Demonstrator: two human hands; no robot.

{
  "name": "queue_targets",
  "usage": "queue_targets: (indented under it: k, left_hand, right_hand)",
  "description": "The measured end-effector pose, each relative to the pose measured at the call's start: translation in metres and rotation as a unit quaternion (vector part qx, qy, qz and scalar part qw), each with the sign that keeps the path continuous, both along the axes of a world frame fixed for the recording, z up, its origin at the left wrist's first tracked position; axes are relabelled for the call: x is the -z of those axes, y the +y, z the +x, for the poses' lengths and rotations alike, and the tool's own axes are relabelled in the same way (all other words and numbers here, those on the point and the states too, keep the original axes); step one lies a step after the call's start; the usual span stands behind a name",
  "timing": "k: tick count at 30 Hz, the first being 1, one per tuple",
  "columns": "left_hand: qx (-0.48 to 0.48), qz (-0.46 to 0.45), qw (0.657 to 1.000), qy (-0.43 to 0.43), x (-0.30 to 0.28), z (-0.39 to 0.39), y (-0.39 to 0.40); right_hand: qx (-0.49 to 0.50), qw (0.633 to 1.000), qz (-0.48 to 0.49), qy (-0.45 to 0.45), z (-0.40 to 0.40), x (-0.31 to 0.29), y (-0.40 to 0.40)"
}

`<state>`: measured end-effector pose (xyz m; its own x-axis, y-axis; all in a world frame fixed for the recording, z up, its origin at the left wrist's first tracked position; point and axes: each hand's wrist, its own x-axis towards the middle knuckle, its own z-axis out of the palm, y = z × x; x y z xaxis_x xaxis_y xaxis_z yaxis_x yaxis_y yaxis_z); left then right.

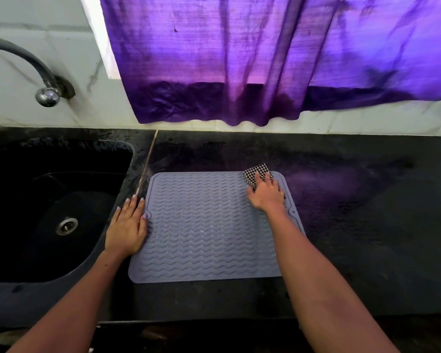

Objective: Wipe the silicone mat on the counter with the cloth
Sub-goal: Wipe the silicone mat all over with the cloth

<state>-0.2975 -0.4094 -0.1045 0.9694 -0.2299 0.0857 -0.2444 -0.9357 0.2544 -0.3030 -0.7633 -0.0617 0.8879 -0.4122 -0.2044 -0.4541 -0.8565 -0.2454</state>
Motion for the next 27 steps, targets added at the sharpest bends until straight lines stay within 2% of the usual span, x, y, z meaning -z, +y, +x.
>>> queue_targets:
  k: [4, 7, 9, 14, 21, 23, 25, 27]
  left_hand:
    - [-0.002, 0.004, 1.0, 0.004, 0.0, 0.0, 0.001]
    - [-0.006, 0.008, 1.0, 0.01, -0.001, -0.001, 0.0]
    - [-0.009, 0.006, 1.0, 0.014, -0.001, -0.001, 0.0]
    - [-0.005, 0.005, 1.0, 0.009, -0.002, -0.002, 0.0]
    - [-0.006, 0.005, 1.0, 0.008, -0.001, -0.001, 0.0]
    - [-0.005, 0.005, 1.0, 0.006, -0.001, -0.001, 0.0]
    - [-0.005, 0.006, 1.0, 0.005, 0.0, 0.0, 0.001]
    - [-0.007, 0.006, 1.0, 0.007, 0.0, 0.0, 0.0]
  right_hand:
    - [0.023, 0.998, -0.037, -0.053, 0.0, -0.01, 0.0]
    - [0.15, 0.975, 0.058, -0.152, 0.002, -0.026, -0.01]
    - [0.194, 0.96, 0.041, -0.196, -0.002, -0.028, -0.013]
    - [0.093, 0.987, -0.082, -0.104, -0.015, -0.004, -0.004]
    - [0.049, 0.989, -0.131, -0.052, -0.012, 0.006, -0.002]
    - [0.064, 0.991, -0.098, -0.06, -0.01, -0.004, -0.005]
    - [0.128, 0.985, -0.013, -0.116, -0.012, -0.015, -0.008]
    - [0.229, 0.948, 0.091, -0.202, -0.015, -0.025, -0.011]
